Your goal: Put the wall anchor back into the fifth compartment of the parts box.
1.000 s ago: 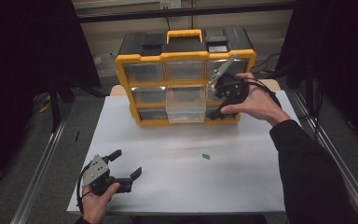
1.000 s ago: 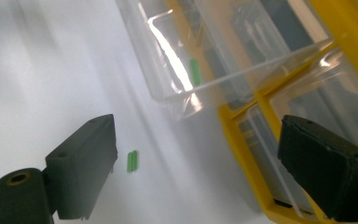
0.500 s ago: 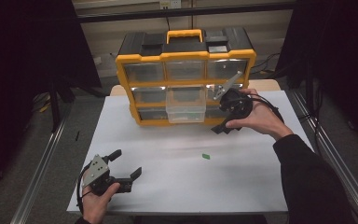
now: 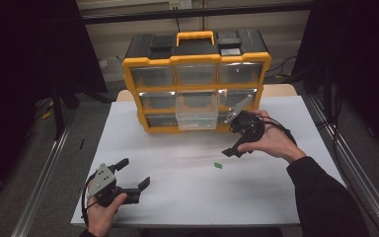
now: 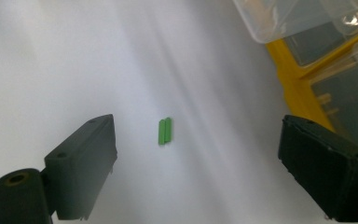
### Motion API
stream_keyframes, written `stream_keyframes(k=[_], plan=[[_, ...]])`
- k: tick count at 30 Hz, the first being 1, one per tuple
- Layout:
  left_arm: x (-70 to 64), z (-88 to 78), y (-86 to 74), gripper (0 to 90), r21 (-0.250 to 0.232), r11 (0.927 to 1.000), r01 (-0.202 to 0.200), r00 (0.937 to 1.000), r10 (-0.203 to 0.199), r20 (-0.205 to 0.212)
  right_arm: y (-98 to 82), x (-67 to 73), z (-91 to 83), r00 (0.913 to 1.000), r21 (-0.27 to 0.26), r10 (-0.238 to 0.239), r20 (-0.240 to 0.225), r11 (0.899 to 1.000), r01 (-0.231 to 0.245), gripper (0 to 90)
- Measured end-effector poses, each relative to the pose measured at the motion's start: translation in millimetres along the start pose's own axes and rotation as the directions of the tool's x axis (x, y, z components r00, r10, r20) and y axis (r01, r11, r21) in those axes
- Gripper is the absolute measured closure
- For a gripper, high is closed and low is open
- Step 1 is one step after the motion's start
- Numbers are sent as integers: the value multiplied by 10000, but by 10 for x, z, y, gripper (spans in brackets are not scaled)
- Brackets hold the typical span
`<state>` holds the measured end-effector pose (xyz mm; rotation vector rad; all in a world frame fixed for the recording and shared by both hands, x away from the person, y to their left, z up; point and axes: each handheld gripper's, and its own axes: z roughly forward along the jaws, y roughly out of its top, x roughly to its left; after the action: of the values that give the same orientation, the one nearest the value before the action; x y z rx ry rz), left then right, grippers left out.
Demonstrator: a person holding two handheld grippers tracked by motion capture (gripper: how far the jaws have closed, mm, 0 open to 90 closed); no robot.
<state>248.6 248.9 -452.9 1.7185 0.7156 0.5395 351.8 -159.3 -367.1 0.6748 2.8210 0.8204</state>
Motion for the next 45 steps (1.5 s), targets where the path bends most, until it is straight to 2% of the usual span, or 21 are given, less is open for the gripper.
stream_keyframes(k=[6, 8, 9, 11, 12, 18, 20, 22, 23, 24, 26, 31, 35, 37, 38, 40, 41, 42, 45], plan=[[7, -2, 0, 31, 39, 10000, -51, 10000, 51, -14, -9, 46, 139, 9997, 173, -101, -224, 9998, 105, 139], [12, -1, -3, 31, -20, 10000, 10, 10000, -10, -44, -4, 76, 178, 9996, 382, 40, -280, 9993, -29, 148], [14, -4, -2, 31, -23, 10000, 19, 10000, -19, -41, -6, 75, 207, 9992, 388, -151, -365, 9991, 165, 160], [10, -1, -2, 31, -64, 9999, 81, 10000, -81, -44, -3, 100, 254, 9991, 599, -79, -415, 9982, 104, 176], [14, -4, 0, 31, 6, 10000, -37, 10000, 37, -49, -4, 104, 281, 9988, 621, -131, -469, 9979, 160, 188], [11, -3, -1, 31, 23, 10000, -34, 10000, 34, -30, -33, 176, 432, 9968, 1012, -334, -722, 9940, 407, 266], [7, -1, -1, 31, 16, 10000, 0, 10000, 0, -1, -42, 196, 466, 9967, 1126, -232, -779, 9931, 320, 303], [7, 0, -1, 31, 22, 10000, 3, 10000, -3, 3, -37, 191, 505, 9950, 1298, -429, -900, 9900, 544, 337], [7, 0, -2, 31, 19, 10000, 17, 10000, -17, 6, -32, 207, 516, 9956, 1388, -237, -909, 9897, 362, 349], [8, -1, -2, 31, 18, 10000, 16, 10000, -16, 4, -28, 194, 530, 9945, 1350, -459, -943, 9891, 585, 360], [10, -1, -1, 31, 30, 10000, -5, 10000, 5, -9, -16, 196, 560, 9945, 1511, -347, -992, 9873, 495, 377], [10, 0, -2, 31, 35, 10000, 1, 10000, -1, 10, 21, 180, 627, 9916, 1978, -430, -1219, 9780, 668, 451], [11, -3, 0, 31, 18, 10000, -29, 10000, 29, 1, 93, 192, 640, 9895, 1970, -740, -1246, 9755, 977, 530], [8, -2, -1, 31, 19, 10000, 15, 10000, -15, 30, 111, 214, 651, 9903, 2237, -537, -1283, 9712, 817, 548], [7, -2, -1, 31, 9, 10000, 13, 10000, -13, 23, 111, 208, 674, 9899, 2363, -656, -1255, 9671, 941, 558], [7, -2, 0, 31, 11, 10000, 13, 10000, -13, 25, 100, 201, 705, 9901, 2434, -667, -1233, 9652, 954, 563], [9, -2, 0, 31, 21, 10000, 0, 10000, 0, 17, 95, 203, 708, 9897, 2670, -447, -1363, 9604, 802, 574], [8, -1, -1, 31, 19, 10000, 5, 10000, -5, 4, 88, 183, 729, 9889, 2644, -617, -1351, 9596, 960, 580], [8, -2, 0, 31, 30, 10000, -27, 10000, 27, -6, 72, 172, 775, 9892, 2901, -505, -1373, 9529, 889, 620]])
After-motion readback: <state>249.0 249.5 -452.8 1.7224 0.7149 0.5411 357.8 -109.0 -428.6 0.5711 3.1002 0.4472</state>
